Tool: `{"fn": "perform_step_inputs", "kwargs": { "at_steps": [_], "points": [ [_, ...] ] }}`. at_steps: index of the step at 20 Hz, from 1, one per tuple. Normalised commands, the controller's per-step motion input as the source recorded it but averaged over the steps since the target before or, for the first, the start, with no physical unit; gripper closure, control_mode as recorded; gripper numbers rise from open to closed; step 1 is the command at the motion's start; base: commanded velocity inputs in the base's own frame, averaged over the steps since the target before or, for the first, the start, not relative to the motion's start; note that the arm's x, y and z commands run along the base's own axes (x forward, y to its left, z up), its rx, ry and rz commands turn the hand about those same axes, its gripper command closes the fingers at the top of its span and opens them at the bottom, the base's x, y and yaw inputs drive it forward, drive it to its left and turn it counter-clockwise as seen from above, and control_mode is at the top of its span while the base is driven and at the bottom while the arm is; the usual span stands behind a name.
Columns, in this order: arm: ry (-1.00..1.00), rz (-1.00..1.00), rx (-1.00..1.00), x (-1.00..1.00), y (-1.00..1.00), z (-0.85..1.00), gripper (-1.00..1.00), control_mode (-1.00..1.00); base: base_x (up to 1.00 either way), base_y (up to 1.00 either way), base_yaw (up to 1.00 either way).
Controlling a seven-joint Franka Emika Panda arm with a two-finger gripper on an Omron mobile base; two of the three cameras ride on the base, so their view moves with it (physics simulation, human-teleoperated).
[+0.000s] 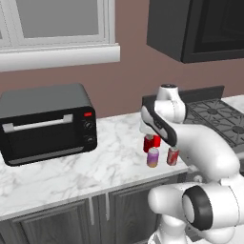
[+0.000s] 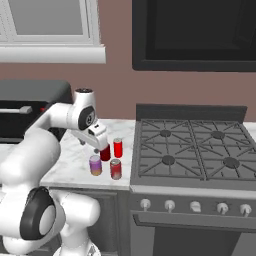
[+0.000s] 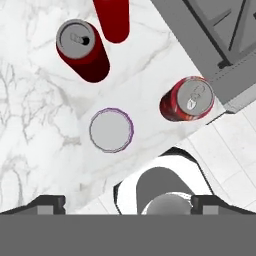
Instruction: Four empty soda cans are scattered around the kitchen. Gather all the cans and cluster them next to the stove for recycling.
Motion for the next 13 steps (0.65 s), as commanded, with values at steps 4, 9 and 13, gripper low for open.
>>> {"fn": "perform_step_inputs", "kwargs": {
  "at_steps": [4,9,13],
  "points": [
    [-0.07,0.00,-0.02,-0.49,0.00,0.31,-1.00,-1.00,0.00,0.00,0.00],
    [-0.09,0.00,0.00,-0.49,0.00,0.45,-1.00,-1.00,0.00,0.00,0.00],
    [-0.12,0.00,0.00,-0.48,0.00,0.50,-1.00,-1.00,0.00,0.00,0.00]
  ]
}}
